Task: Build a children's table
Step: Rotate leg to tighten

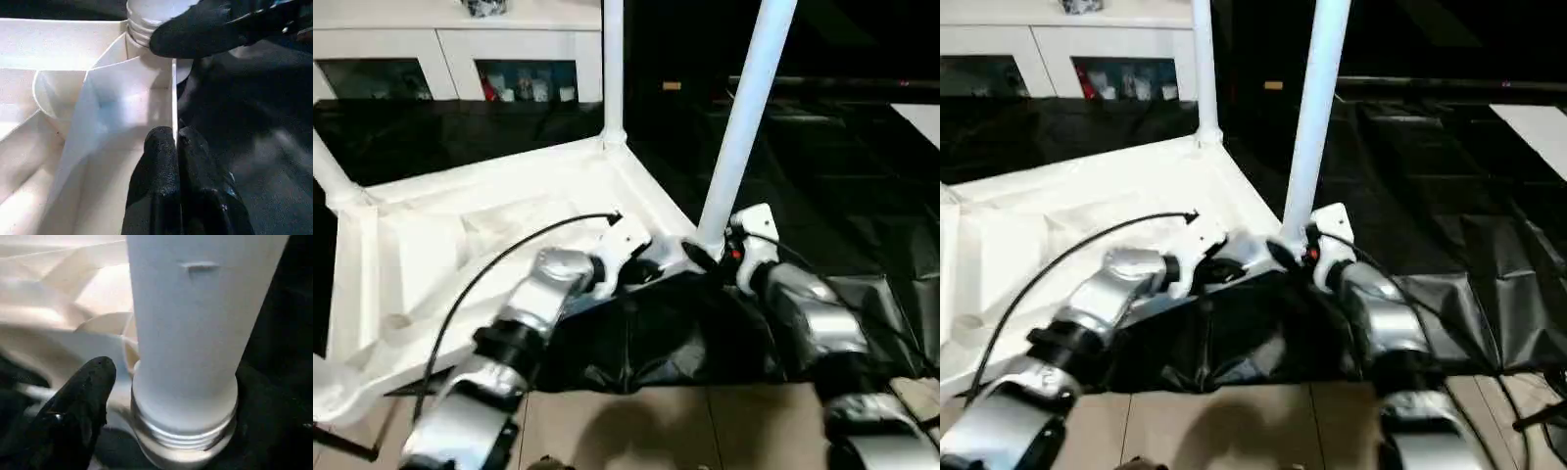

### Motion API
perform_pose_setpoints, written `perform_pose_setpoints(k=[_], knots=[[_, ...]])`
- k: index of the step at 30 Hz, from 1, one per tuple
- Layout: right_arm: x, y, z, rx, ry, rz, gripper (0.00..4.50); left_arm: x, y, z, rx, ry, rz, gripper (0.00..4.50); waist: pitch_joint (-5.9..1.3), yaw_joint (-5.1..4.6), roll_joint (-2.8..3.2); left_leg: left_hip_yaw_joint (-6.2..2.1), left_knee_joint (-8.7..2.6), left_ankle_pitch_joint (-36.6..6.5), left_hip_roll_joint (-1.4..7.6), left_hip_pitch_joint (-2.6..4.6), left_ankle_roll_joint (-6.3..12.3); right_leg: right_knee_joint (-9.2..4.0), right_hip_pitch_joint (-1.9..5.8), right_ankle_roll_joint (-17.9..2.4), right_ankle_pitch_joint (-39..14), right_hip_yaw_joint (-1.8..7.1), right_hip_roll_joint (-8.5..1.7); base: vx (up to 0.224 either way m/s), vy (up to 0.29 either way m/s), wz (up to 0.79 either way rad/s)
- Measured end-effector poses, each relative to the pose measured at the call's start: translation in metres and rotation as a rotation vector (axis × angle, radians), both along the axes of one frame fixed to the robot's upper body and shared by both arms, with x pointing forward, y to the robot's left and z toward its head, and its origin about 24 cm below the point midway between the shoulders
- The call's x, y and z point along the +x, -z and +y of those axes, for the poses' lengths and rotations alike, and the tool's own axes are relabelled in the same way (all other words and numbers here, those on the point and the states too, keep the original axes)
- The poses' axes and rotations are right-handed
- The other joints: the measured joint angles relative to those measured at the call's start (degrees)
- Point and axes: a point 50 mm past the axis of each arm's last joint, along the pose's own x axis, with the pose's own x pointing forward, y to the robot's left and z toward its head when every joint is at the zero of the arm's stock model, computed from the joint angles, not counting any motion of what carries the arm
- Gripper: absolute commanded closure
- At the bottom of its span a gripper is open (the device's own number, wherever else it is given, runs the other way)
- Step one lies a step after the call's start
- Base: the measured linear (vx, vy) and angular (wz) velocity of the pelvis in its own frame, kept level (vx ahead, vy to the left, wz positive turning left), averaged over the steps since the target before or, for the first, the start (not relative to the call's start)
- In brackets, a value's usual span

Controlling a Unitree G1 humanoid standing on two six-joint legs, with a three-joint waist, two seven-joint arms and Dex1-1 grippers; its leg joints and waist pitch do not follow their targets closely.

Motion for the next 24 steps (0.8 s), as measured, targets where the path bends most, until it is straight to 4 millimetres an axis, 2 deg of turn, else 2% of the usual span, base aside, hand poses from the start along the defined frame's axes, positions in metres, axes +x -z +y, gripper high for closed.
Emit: perform_pose_setpoints(k=[6, 12, 18, 22, 24], knots=[[-0.018, -0.005, -0.014, -0.057, -0.255, 0.026, 0.57, -0.009, 0.001, 0.017, -0.01, 0.138, 0.055, 4.5, 0.01, 0.48, -0.01, 0.0, -0.01, 0.0, 0.01, 0.02, 0.0, -0.01, 0.03, 0.0, 0.0, -0.01, 0.0, 0.0, 0.0, 0.0], [-0.027, -0.007, -0.007, -0.063, -0.423, 0.052, 0.57, -0.016, -0.001, 0.028, 0.008, 0.25, 0.081, 4.5, 0.01, 0.64, -0.01, 0.0, 0.13, 0.01, 0.01, 0.01, 0.0, 0.04, 0.06, -0.02, 0.01, 0.02, -0.01, 0.0, 0.0, 0.0], [-0.036, -0.011, -0.008, -0.084, -0.554, 0.088, 1.12, -0.021, -0.003, 0.037, 0.014, 0.328, 0.123, 4.5, 0.03, 1.15, -0.03, 0.0, 0.11, 0.0, 0.01, -0.02, 0.0, 0.03, 0.05, -0.01, 0.0, 0.01, -0.02, 0.0, 0.0, 0.0], [-0.04, -0.012, -0.01, -0.099, -0.584, 0.096, 1.36, -0.023, -0.004, 0.039, 0.013, 0.346, 0.138, 4.5, 0.02, 1.63, -0.03, 0.0, 0.12, 0.01, 0.01, -0.01, 0.0, 0.04, 0.05, -0.01, 0.0, 0.01, -0.02, 0.0, 0.0, 0.0], [-0.04, -0.012, -0.01, -0.104, -0.589, 0.096, 1.66, -0.023, -0.004, 0.04, 0.012, 0.347, 0.142, 4.5, 0.02, 1.75, -0.03, 0.0, 0.14, 0.01, 0.01, 0.01, 0.0, 0.05, 0.06, -0.01, 0.01, 0.01, -0.02, 0.0, 0.0, 0.0]])
